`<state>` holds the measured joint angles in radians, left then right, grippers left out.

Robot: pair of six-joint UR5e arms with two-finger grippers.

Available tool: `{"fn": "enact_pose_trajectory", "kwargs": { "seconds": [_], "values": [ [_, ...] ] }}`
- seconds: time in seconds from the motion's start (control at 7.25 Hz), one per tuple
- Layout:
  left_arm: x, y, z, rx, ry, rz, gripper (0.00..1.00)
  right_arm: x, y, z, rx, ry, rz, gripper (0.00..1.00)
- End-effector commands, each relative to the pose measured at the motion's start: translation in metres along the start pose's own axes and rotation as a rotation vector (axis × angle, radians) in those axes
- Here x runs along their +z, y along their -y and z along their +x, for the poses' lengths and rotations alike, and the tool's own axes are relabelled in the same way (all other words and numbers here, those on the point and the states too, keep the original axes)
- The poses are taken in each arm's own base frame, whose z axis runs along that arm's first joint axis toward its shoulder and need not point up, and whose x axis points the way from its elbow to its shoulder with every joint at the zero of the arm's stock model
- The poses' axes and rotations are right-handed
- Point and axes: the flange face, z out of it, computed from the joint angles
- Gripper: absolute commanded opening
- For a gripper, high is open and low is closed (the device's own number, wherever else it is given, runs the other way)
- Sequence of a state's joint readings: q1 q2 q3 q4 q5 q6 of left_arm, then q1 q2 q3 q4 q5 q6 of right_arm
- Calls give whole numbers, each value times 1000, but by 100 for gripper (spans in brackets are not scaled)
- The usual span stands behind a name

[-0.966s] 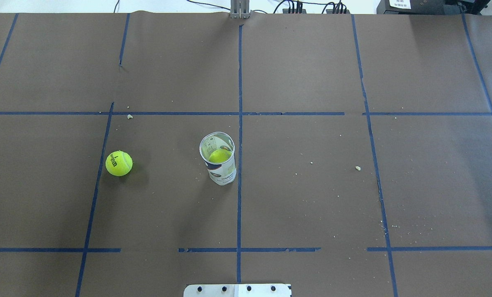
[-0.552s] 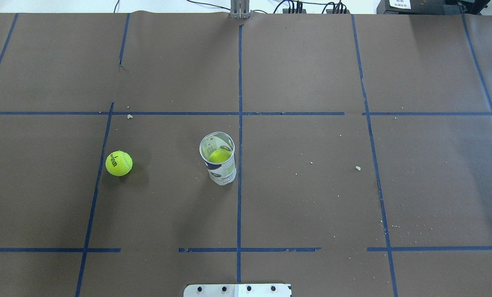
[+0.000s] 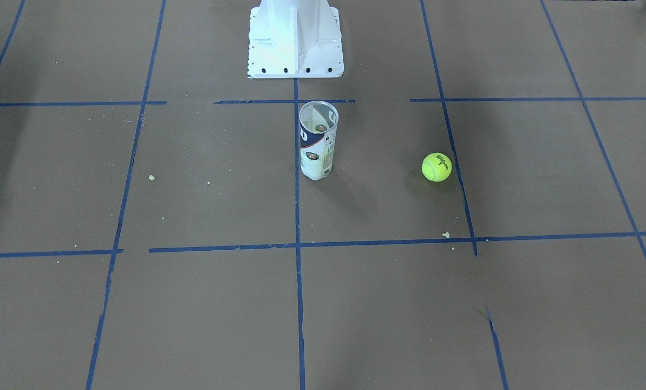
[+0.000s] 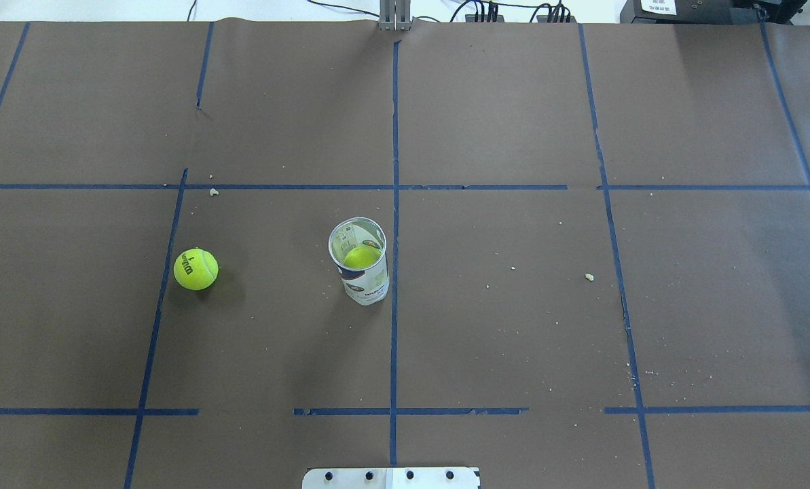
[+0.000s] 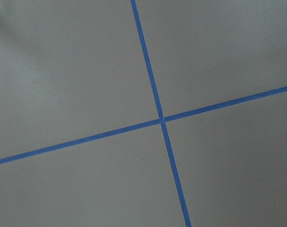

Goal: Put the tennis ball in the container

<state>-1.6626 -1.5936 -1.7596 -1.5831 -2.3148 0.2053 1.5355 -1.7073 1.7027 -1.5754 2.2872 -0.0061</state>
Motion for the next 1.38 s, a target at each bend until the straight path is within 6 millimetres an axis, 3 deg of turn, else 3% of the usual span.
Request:
{"fn": "enact_pose_trajectory", "kwargs": {
  "seconds": [0.0, 0.14, 0.28, 0.41, 0.69, 0.97, 1.1, 1.24],
  "values": [
    [4, 6, -5, 56, 6, 59, 100, -1, 1, 0, -1, 0, 1, 100],
    [6, 11, 1, 30, 3, 61, 100, 0, 0, 0, 0, 0, 0, 100],
    [16, 19, 20, -17, -14, 46, 100, 0, 0, 0, 0, 0, 0, 100],
    [42, 32, 63, -93, -49, 5, 100, -1, 1, 0, -1, 0, 1, 100],
    [88, 52, 170, -255, -140, 12, 100, 0, 0, 0, 0, 0, 0, 100],
    [114, 62, 275, -361, -138, 30, 100, 0, 0, 0, 0, 0, 0, 100],
    [142, 60, 331, -393, -113, 20, 100, 0, 0, 0, 0, 0, 0, 100],
    [157, 63, 375, -426, -117, 14, 100, -1, 1, 0, -1, 0, 1, 100]
  ]
}}
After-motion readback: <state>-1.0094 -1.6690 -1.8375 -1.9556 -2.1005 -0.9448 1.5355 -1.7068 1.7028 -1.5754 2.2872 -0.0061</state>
